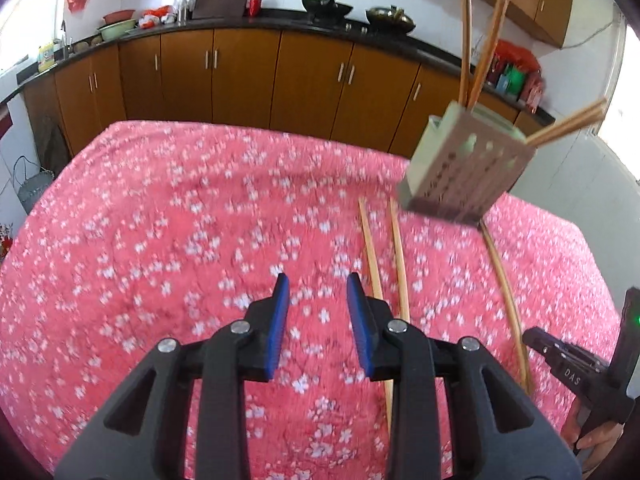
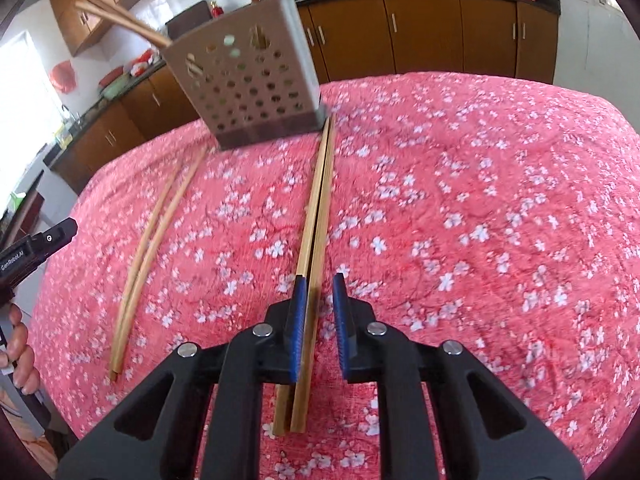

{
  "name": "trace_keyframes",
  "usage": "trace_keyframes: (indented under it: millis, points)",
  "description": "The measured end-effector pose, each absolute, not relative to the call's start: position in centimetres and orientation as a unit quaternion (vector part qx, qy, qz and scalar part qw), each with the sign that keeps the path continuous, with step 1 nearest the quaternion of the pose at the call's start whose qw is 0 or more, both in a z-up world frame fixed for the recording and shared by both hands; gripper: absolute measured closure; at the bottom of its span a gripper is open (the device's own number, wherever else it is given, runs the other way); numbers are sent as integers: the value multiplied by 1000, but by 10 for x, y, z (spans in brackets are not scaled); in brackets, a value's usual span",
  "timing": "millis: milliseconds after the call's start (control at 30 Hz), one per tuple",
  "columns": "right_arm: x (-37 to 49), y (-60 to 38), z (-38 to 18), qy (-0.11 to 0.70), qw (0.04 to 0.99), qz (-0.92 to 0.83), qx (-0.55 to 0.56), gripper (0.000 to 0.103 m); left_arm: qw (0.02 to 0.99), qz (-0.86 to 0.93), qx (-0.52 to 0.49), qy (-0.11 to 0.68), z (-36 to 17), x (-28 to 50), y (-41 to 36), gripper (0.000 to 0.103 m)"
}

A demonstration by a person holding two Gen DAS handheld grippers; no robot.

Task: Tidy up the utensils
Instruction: 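Open both grippers to release the chopsticks and move back toward the table, then close the right gripper on a loose chopstick while the left gripper grasps another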

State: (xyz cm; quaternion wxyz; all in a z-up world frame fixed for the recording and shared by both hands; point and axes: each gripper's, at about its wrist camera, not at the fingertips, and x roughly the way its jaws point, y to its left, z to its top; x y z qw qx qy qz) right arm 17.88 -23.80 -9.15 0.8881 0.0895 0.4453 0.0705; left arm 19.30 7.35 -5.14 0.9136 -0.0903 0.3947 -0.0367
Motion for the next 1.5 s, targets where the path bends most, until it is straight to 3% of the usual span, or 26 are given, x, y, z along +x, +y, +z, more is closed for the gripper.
trace_keyframes:
  millis: [333,867,1500]
  points:
    - [184,-245,-92,434,898,19,68,95,901,-70,-69,422,-72,199,42,74]
    - [182,-269,-93,422,903,-25,77,95,891,-78,-16,447,-100,204,7,92]
    - [199,-275,-92,411,909,-37,54,95,904,-15,-41,426,-102,223,62,92]
